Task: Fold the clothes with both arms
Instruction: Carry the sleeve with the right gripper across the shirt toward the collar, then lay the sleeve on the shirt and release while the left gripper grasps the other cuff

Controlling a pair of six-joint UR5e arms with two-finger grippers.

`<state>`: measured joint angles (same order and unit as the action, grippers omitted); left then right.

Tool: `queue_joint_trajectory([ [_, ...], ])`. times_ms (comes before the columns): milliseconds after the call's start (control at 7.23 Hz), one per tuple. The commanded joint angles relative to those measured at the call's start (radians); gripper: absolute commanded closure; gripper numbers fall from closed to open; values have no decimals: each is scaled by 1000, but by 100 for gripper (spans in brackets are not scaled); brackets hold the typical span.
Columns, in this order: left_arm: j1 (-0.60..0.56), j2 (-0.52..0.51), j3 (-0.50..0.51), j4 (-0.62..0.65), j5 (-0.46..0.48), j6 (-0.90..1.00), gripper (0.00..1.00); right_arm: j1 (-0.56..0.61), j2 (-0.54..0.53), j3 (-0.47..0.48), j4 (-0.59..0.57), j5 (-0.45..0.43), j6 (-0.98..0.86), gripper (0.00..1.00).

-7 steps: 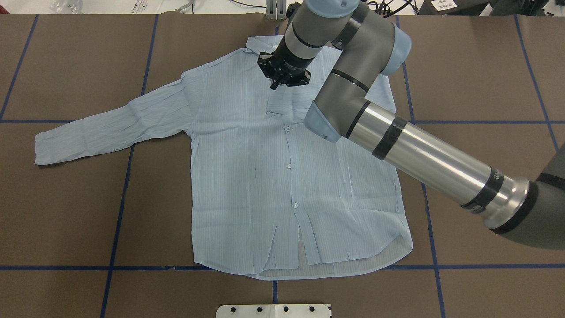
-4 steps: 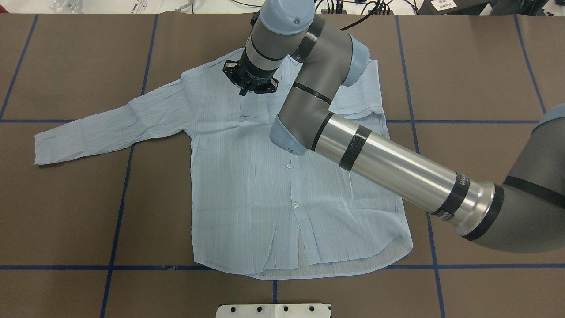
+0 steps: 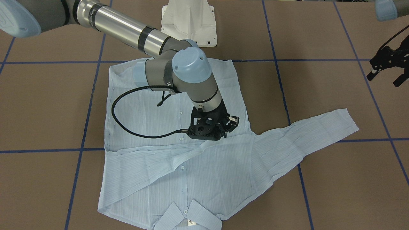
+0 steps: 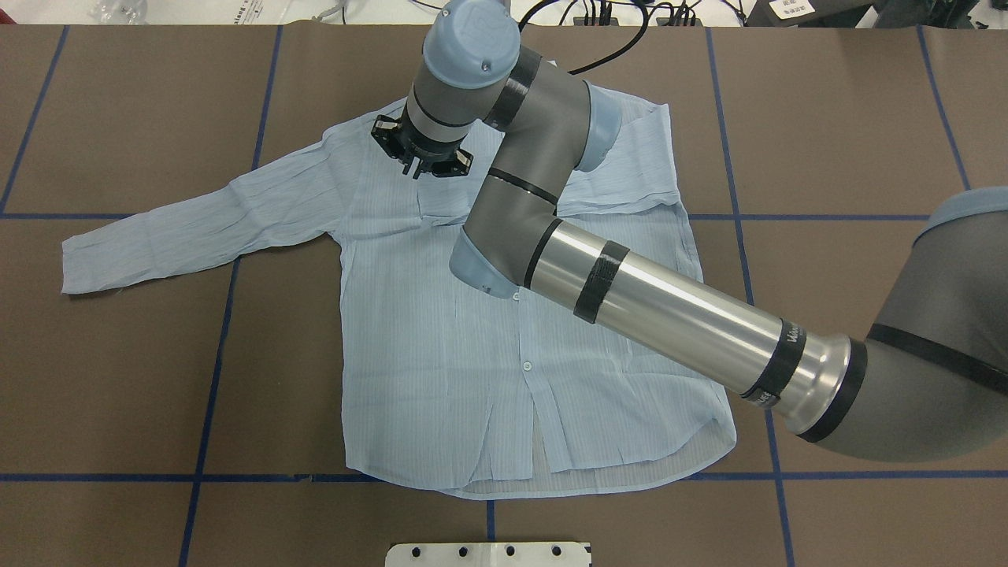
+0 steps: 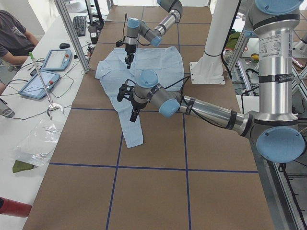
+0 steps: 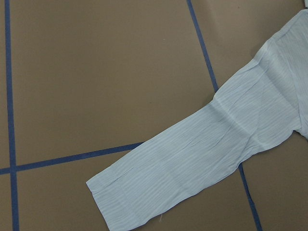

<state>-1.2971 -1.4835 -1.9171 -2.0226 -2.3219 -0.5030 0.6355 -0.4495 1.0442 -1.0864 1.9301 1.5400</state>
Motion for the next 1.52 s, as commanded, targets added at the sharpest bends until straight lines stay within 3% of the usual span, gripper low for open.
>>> queue_joint_trajectory([
  [0,60,-90,122,2,6,-5,0,-33,15,3,-12,-60,72,0],
  [276,73,-101,221,-65,45,-70,0,-13,-20,70,-42,-69,83,0],
  [415,74,-139,322,-97,45,-84,1,12,-47,123,-90,-59,81,0],
  [691,78,-179,442,-128,44,-136,6,61,-299,390,-109,-25,39,0],
  [829,90,-179,501,-193,44,-138,6,75,-369,458,-109,-4,-4,0],
  [1106,131,-196,614,-333,44,-167,15,78,-400,483,-109,0,-5,0],
  [1382,162,-198,619,-340,44,-184,18,76,-428,500,-109,-5,-6,0],
])
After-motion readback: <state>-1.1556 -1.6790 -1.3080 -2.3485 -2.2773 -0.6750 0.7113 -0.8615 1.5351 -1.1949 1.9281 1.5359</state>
